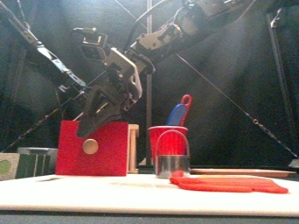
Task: Get the cutter from the drawer then cut the dough then place the extra dough in the bowl
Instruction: Cut the dough
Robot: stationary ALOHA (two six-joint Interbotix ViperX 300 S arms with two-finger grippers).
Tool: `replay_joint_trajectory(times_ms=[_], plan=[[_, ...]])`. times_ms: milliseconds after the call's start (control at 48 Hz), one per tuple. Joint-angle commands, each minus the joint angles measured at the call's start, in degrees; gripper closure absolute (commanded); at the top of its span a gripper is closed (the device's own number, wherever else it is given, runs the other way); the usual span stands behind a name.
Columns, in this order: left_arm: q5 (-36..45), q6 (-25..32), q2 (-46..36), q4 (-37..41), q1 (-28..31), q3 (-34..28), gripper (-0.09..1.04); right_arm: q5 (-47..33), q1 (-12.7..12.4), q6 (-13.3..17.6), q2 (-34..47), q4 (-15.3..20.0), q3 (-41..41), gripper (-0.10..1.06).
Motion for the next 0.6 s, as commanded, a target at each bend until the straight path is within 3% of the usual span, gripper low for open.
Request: replay_joint_trajectory(times_ms=[21, 604], plan=[[1.23, 0.00, -0.18, 0.00, 0.26, -0.53, 0.56, -0.18, -1.67, -0.09, -0.88, -0.70, -1.76, 0.57], [2.11, 0.00, -0.09, 0.00, 0.79, 0.09, 0.56, 4.83, -7.03, -0.09, 4.75, -5.80, -11.25, 0.57]])
